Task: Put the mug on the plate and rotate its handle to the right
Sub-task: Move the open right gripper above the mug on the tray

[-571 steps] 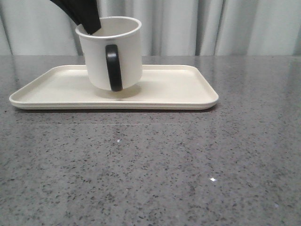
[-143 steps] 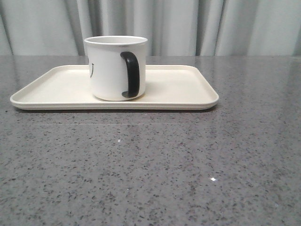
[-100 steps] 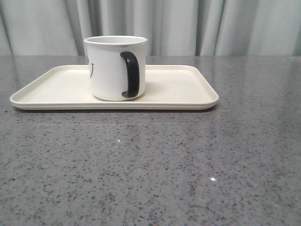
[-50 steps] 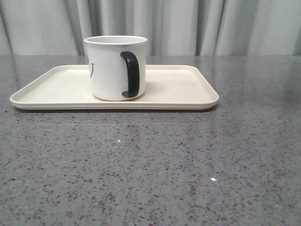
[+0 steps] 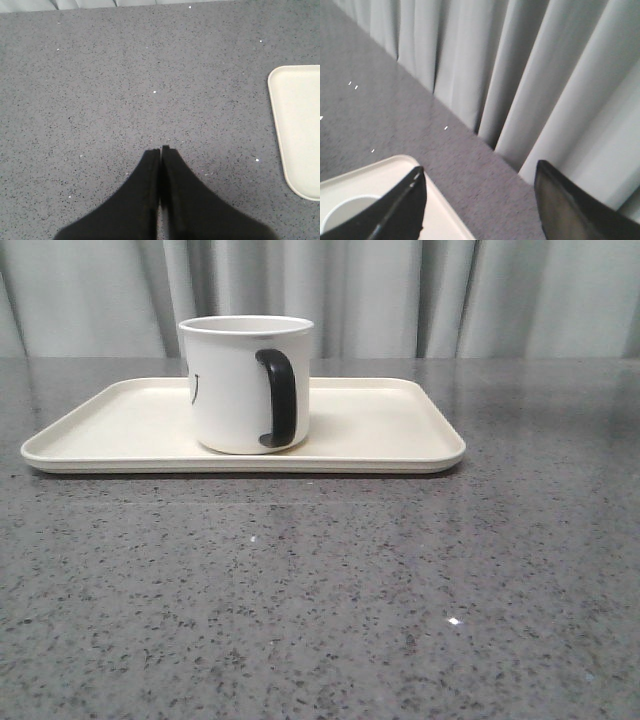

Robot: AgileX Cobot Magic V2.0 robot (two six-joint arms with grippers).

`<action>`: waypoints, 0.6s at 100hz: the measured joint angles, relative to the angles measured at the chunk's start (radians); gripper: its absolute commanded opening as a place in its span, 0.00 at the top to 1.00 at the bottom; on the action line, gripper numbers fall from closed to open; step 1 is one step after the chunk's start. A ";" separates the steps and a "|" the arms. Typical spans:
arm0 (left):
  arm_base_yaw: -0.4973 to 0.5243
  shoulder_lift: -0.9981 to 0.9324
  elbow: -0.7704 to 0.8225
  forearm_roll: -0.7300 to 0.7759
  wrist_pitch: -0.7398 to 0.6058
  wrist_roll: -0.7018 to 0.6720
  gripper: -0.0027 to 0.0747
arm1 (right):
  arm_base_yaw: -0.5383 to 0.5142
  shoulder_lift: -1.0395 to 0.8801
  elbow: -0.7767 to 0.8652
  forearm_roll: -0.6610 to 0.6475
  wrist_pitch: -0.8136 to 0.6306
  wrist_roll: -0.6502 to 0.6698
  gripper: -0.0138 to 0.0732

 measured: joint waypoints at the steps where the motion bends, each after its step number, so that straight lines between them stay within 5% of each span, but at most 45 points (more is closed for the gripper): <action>1: 0.000 0.000 0.000 0.000 0.000 0.000 0.99 | 0.003 0.003 -0.004 -0.012 0.003 0.004 0.30; 60: 0.000 0.000 0.000 0.000 0.015 0.000 0.99 | 0.096 0.198 -0.017 -0.094 0.069 0.133 0.30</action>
